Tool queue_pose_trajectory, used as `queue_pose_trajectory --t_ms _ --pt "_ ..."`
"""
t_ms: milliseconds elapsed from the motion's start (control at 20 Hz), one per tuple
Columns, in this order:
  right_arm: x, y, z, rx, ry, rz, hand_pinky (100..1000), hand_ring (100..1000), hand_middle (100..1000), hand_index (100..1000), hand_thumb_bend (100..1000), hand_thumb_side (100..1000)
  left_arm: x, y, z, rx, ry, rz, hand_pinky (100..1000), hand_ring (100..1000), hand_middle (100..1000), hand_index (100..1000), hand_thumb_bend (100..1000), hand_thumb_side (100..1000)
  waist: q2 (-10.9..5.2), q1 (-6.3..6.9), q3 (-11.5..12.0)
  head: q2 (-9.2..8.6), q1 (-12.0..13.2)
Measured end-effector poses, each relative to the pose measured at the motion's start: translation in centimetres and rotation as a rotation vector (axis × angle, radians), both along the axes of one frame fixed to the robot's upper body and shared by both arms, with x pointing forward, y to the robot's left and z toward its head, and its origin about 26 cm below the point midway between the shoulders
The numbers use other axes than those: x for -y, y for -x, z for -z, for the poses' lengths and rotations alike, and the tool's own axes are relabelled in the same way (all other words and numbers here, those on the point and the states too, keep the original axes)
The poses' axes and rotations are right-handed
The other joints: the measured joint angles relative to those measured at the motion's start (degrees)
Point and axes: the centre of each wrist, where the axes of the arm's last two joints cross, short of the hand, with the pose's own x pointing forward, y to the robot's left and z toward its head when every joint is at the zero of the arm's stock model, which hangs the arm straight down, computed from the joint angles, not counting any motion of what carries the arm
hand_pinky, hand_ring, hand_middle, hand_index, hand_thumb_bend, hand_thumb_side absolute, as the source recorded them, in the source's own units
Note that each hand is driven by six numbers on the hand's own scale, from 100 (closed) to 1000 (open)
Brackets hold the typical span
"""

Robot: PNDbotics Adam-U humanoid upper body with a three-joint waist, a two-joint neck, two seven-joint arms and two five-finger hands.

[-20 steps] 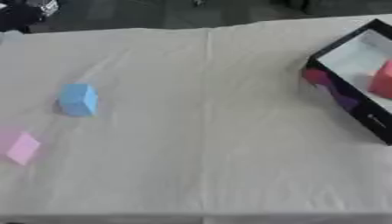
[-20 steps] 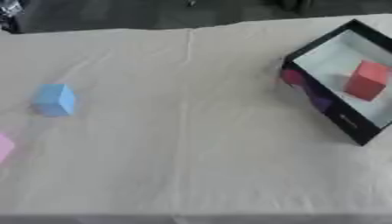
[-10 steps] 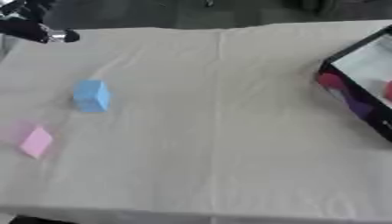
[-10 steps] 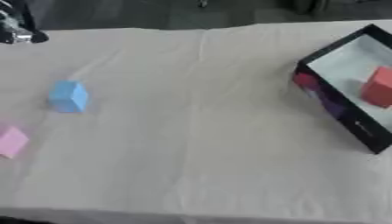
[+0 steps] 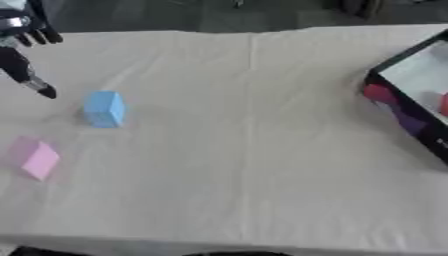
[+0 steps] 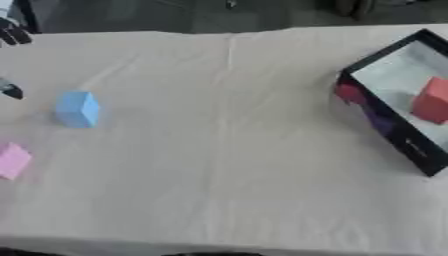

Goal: Pick up the objects with one hand, pass them to the other hand, and then place them into the box on the other side of the table.

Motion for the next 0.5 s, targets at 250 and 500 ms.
queue_pose_trajectory --t_ms 250,500 --pt "0.1 0.0 0.7 -0.015 0.002 0.009 1000 1000 1000 1000 100 418 0.0 -0.6 0.0 -0.029 -0.057 0.029 822 814 748 798 868 100 0.4 -0.44 -0.18 -0.29 0.04" --pt "0.1 -0.2 1.0 -0.019 0.001 0.015 1000 1000 1000 1000 100 430 0.4 -1.2 0.6 -0.042 -0.06 0.053 819 809 746 793 841 100 0.9 -0.8 -0.48 -0.53 -0.01"
